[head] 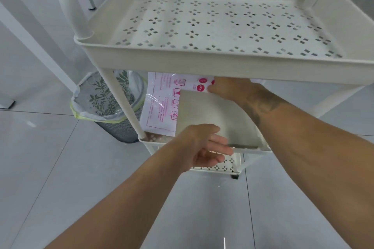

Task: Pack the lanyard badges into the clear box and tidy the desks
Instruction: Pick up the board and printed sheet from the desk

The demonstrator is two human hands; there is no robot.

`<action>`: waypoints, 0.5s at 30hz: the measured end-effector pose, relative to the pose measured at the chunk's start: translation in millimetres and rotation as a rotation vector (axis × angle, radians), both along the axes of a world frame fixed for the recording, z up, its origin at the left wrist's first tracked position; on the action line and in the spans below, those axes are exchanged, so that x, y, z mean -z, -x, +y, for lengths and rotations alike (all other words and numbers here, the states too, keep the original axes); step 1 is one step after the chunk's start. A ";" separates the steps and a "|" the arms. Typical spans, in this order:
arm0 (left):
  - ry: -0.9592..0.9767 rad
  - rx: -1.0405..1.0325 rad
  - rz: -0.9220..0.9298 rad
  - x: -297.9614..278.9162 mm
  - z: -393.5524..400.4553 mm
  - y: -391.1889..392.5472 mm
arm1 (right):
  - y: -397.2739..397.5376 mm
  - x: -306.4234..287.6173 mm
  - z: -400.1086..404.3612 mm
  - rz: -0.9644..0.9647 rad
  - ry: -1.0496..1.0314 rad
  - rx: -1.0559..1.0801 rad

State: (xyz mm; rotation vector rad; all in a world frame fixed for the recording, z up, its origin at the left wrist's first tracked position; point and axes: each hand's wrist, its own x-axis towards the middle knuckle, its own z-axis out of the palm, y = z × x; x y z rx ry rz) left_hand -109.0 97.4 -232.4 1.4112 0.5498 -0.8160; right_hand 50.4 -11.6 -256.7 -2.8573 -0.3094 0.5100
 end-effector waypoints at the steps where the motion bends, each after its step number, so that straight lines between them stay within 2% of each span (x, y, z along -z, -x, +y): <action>1: -0.055 -0.032 -0.051 -0.5 3.5 0.2 | 4.0 -2.5 -0.7 0.034 -0.001 -0.010; 3: -0.175 -0.117 -0.221 2.2 8.9 1.5 | 16.6 -7.4 -2.8 0.046 -0.033 0.000; 4: -0.251 -0.141 -0.338 4.5 11.8 2.5 | 22.3 -10.9 -3.6 -0.008 -0.024 0.009; 7: -0.586 -0.092 -0.677 10.5 22.9 8.9 | 40.3 -8.7 -11.5 -0.304 -0.012 0.068; 9: -0.782 -0.013 -0.847 15.1 30.6 15.0 | 56.9 -5.5 -18.0 -0.399 -0.094 0.098; 12: -0.956 0.064 -1.034 16.9 38.5 22.7 | 91.9 -3.3 -27.4 -0.505 -0.205 0.076; 15: -1.097 0.141 -1.090 14.5 41.0 31.5 | 133.5 -6.5 -33.7 -0.590 -0.229 0.062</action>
